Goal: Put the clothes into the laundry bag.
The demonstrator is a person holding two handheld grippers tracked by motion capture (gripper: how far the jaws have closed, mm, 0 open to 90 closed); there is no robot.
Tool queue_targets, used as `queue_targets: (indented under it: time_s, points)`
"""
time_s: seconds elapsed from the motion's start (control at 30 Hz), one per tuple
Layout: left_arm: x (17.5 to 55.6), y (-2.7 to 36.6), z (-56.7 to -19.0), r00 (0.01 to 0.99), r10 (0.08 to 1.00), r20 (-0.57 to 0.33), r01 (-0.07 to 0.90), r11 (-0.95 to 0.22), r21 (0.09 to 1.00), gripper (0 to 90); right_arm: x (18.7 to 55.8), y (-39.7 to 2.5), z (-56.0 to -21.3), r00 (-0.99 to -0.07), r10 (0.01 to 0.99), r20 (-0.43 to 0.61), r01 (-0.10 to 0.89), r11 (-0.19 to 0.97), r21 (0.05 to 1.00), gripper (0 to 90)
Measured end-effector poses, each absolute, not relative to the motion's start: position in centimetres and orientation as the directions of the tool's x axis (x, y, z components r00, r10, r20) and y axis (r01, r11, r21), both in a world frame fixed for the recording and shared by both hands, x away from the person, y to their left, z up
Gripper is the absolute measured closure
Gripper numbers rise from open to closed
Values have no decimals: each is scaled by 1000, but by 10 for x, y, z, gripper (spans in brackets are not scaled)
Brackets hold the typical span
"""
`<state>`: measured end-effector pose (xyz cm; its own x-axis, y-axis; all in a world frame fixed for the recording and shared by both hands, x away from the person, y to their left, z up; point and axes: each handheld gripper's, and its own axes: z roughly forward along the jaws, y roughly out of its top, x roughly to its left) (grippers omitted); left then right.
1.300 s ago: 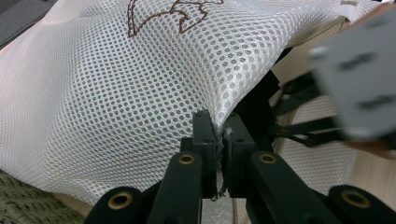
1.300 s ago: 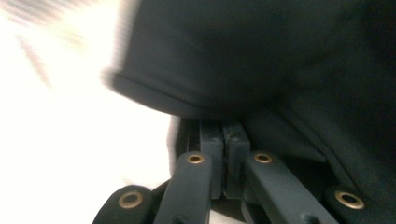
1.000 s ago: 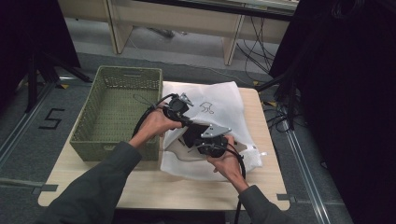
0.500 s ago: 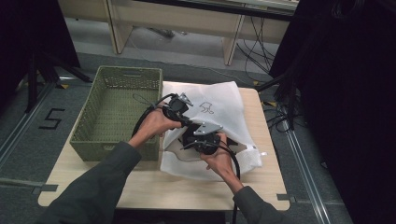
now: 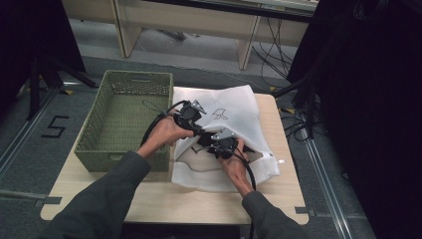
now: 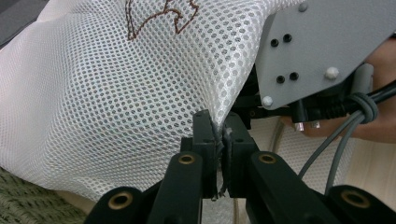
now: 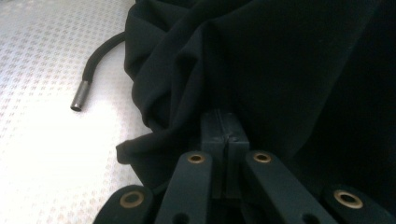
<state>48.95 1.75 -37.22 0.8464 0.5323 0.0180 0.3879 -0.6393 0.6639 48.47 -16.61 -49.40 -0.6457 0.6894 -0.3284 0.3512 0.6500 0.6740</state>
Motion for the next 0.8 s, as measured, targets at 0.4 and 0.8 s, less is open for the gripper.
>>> queue_targets:
  time_s: [0.4,0.8]
  points:
    - [490,20,-373,850,526,26,383,-651,655,850,441,-191,-458,-712,696,-94,413,524,745,900]
    - [484,8,-392,864,502,26,380,-685,622,849,425,-219,-466,-689,725,27,499,446,743,884]
